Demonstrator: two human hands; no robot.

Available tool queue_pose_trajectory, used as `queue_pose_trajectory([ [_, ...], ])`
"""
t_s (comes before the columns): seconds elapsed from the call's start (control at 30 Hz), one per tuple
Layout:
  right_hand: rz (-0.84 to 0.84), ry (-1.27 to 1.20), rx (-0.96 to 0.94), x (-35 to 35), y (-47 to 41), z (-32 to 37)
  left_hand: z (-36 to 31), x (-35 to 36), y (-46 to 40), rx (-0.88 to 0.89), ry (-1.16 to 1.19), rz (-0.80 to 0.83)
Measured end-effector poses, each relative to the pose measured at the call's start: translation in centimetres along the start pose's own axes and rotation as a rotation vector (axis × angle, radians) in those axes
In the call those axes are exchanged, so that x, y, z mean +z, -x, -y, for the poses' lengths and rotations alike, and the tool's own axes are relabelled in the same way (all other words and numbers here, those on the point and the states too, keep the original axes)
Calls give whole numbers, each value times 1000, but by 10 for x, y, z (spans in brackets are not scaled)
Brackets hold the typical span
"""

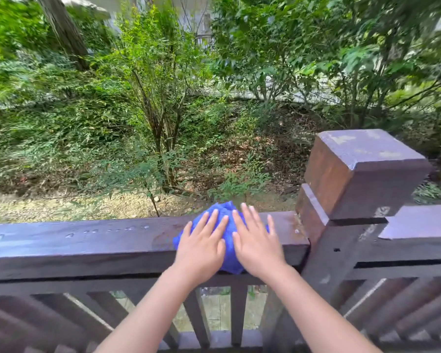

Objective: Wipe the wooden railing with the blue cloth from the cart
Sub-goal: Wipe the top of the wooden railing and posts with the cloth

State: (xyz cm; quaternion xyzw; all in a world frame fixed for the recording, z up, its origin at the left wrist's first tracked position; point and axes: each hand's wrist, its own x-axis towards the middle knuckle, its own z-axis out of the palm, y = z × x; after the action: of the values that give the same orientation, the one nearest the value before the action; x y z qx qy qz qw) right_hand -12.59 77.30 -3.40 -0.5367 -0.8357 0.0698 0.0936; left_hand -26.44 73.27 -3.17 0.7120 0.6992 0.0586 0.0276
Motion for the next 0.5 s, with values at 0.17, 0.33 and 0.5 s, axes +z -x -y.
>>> queue_pose_trajectory([
  [0.17,-21,73,138,-13,9,-56,-65,2,-34,38,110,5],
  [0.33,19,13,80,-12,-2,-56,-55,13,-36,137,72,-111],
  [0.5,30,-353,46,-24,-14,-69,2,10,-19,78,28,-127],
])
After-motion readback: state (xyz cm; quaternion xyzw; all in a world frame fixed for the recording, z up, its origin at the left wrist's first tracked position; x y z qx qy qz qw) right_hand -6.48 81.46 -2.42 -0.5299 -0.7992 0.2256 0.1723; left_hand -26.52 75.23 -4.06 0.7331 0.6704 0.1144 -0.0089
